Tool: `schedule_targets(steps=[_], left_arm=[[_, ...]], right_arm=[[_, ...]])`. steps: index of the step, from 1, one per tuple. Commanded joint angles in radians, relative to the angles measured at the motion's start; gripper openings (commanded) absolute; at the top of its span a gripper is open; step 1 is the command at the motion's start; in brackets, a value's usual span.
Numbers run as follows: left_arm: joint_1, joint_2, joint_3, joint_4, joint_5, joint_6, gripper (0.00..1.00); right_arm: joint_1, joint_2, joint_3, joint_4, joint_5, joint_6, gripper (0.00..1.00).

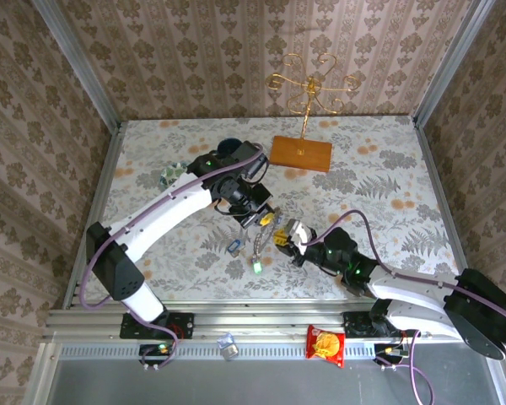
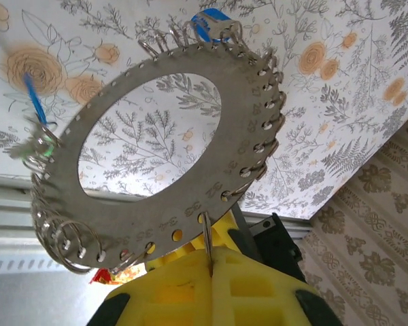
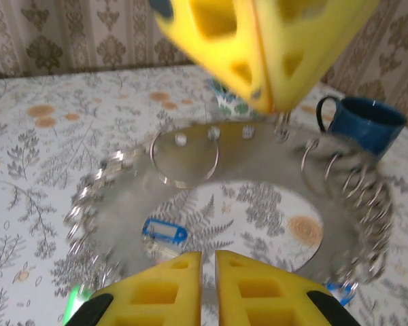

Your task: Put the keys on the keyring

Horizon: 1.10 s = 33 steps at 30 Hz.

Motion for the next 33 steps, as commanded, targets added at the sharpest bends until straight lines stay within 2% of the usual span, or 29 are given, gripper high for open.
schedule_targets(steps=[1,7,17,33], left_arm=[[0.011,-0.018,-0.007,-0.02,0.064,-0.114,0.0],[0.017,-0.023,-0.019,-0.003,0.113,-0.143,0.0],[0.017,-0.066,-0.089,0.047,0.119,-0.197,0.0],[0.016,-0.084,-0.123,0.075,0.12,-0.224,0.0]], right_arm=[[0.002,-0.016,-0.016,0.115,-0.001,-0.053,0.15],[0.001,0.008,-0.002,0.186,0.016,-0.067,0.15],[0.0,0.046,0.023,0.207,0.056,-0.082,0.16],[0.0,0.123,0.059,0.27,0.039,-0.056,0.19]])
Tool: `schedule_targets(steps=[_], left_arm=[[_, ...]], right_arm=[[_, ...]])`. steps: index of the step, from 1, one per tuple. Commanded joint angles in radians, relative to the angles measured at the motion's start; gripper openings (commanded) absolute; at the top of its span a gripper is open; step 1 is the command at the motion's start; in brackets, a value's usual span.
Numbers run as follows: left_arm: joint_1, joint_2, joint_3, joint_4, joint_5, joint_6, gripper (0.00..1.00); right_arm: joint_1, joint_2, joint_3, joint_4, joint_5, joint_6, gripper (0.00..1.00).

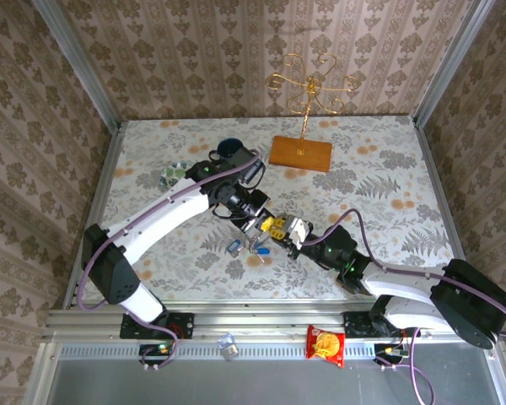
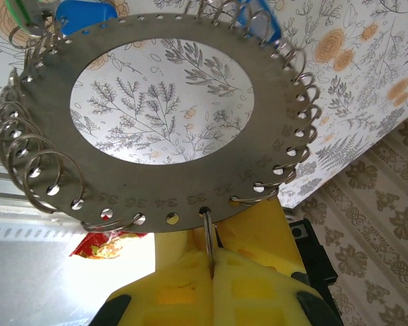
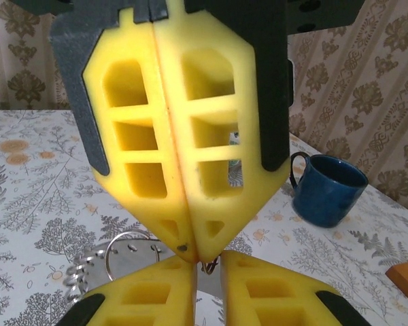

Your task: Put the keys on the keyring

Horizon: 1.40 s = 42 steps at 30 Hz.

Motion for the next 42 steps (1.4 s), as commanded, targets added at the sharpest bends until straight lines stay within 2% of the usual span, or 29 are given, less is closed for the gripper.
schedule_targets(steps=[1,5,13,30,33,37,39,40,42], left_arm=[[0.002,-0.044,-0.011,-0.006,0.034,-0.117,0.0],[-0.001,-0.044,-0.015,0.003,0.037,-0.123,0.0],[-0.007,-0.059,-0.038,0.029,0.038,-0.148,0.0],[-0.011,-0.149,-0.206,0.233,0.004,-0.247,0.0],[-0.008,-0.165,-0.221,0.236,-0.012,-0.251,0.08],[0.006,-0.192,-0.232,0.239,-0.058,-0.248,0.38],[0.021,-0.209,-0.229,0.233,-0.089,-0.224,0.48],[0.032,-0.218,-0.226,0.233,-0.107,-0.208,0.56],[0.054,-0.233,-0.22,0.234,-0.14,-0.157,0.62]], right_arm=[[0.001,0.017,0.037,0.069,0.01,0.012,0.19],[0.001,0.031,0.043,0.082,0.029,0.018,0.17],[0.0,0.068,0.06,0.099,0.069,0.041,0.0],[-0.001,0.069,0.043,0.081,0.037,0.049,0.0],[-0.002,0.067,0.044,0.067,0.034,0.047,0.0],[-0.001,0.065,0.043,0.053,0.032,0.048,0.0],[-0.002,0.061,0.043,0.039,0.032,0.047,0.0],[-0.002,0.058,0.045,0.029,0.031,0.047,0.0],[-0.003,0.047,0.048,0.001,0.028,0.046,0.0]])
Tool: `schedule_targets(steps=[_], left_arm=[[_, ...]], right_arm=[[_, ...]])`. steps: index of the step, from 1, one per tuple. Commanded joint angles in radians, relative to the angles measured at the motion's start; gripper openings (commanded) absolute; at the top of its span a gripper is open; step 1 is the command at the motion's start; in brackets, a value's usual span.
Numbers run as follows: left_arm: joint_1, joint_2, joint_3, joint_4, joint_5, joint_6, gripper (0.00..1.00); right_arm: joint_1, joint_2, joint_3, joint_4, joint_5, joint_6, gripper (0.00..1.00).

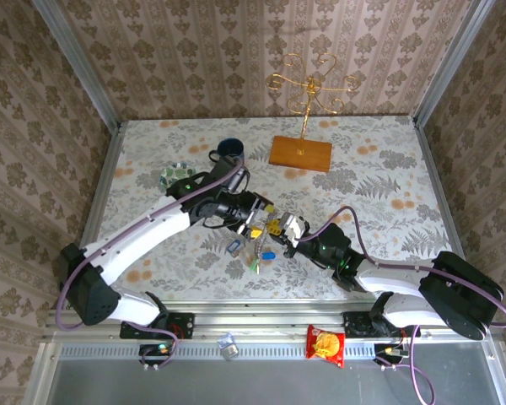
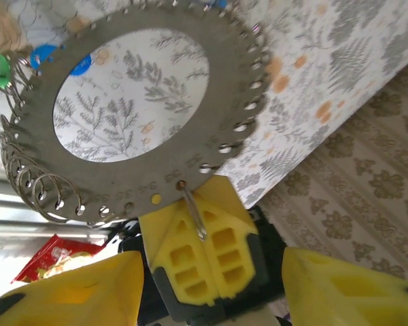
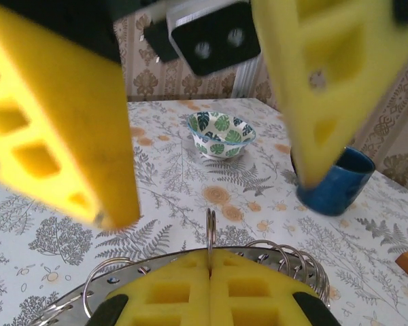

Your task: Put the keys on the keyring

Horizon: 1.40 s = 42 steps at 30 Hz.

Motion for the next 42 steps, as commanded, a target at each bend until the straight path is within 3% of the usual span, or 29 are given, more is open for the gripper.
schedule_targets(steps=[1,6,12,19,24,29,35,42], left_arm=[[0.047,-0.045,0.009,-0.019,-0.086,0.036,0.63],[0.155,-0.082,0.013,-0.033,-0.22,0.449,0.6],[0.19,-0.16,-0.122,0.277,-0.312,1.104,0.54],[0.186,-0.312,-0.468,0.766,-0.004,1.857,0.52],[0.179,-0.326,-0.567,0.793,0.165,2.222,0.51],[0.152,-0.266,-0.597,0.842,0.3,2.381,0.47],[0.114,-0.188,-0.588,0.849,0.36,2.444,0.45],[0.096,-0.125,-0.553,0.861,0.378,2.434,0.36]], right_arm=[[-0.005,-0.033,0.025,-0.024,0.002,0.011,0.0],[-0.02,-0.101,0.057,-0.198,-0.036,0.007,0.0],[-0.065,-0.224,0.138,-0.548,-0.135,-0.023,0.0],[-0.097,-0.262,0.272,-0.884,-0.21,-0.079,0.0],[-0.097,-0.258,0.349,-1.042,-0.219,-0.153,0.0],[-0.098,-0.217,0.438,-1.183,-0.234,-0.234,0.0],[-0.093,-0.163,0.519,-1.273,-0.234,-0.291,0.0],[-0.08,-0.113,0.572,-1.305,-0.223,-0.314,0.0]])
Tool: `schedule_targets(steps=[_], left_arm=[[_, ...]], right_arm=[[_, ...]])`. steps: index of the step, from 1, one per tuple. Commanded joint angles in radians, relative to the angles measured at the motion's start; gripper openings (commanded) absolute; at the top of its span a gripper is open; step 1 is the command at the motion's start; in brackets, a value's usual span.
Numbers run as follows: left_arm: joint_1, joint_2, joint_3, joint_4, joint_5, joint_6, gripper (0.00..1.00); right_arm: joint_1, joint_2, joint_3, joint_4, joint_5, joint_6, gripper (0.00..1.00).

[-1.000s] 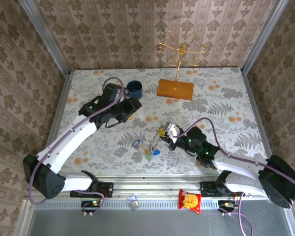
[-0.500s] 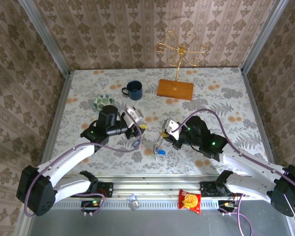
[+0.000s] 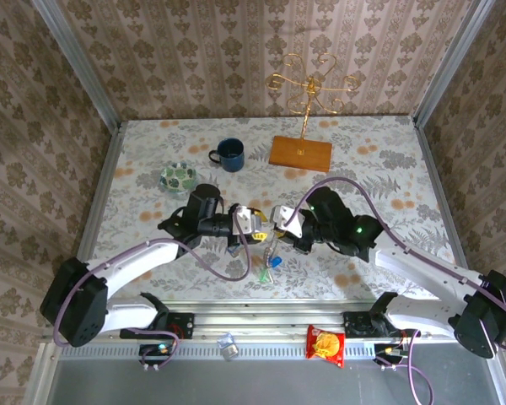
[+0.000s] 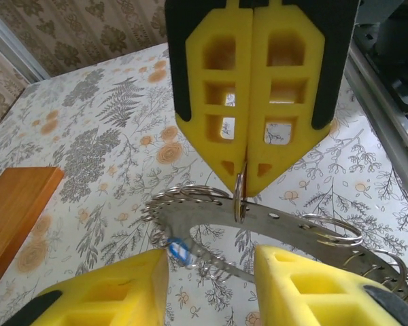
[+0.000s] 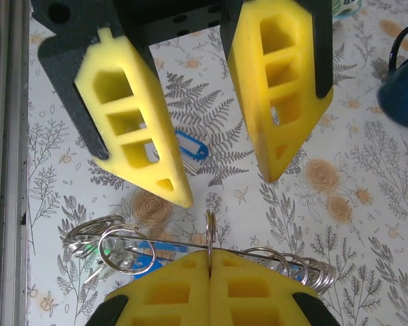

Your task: Put the keys on the keyring

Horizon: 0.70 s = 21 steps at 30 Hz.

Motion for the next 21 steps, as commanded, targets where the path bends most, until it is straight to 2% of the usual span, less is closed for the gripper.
schedule_targets(steps=[1,10,12,15,16,18,21], left_arm=[[-0.011,0.021,0.037,0.021,0.061,0.035,0.35],[-0.016,0.053,0.069,-0.001,0.084,0.029,0.21],[-0.017,0.057,0.075,-0.009,0.086,0.032,0.15],[-0.016,0.055,0.074,-0.009,0.085,0.028,0.0],[-0.016,0.053,0.07,-0.008,0.086,0.024,0.0],[-0.014,0.045,0.05,0.036,0.091,-0.015,0.0],[-0.006,0.036,-0.009,0.189,0.107,-0.123,0.0]], right_arm=[[0.013,0.015,0.047,-0.029,-0.006,-0.029,0.0],[0.034,0.061,0.094,-0.061,0.013,-0.058,0.0],[0.041,0.071,0.106,-0.072,0.016,-0.064,0.0],[0.04,0.067,0.102,-0.062,0.001,-0.044,0.0],[0.033,0.05,0.083,-0.036,-0.007,-0.022,0.06],[0.004,-0.006,0.014,0.045,-0.039,0.026,0.24],[-0.06,-0.107,-0.115,0.185,-0.117,0.106,0.32]])
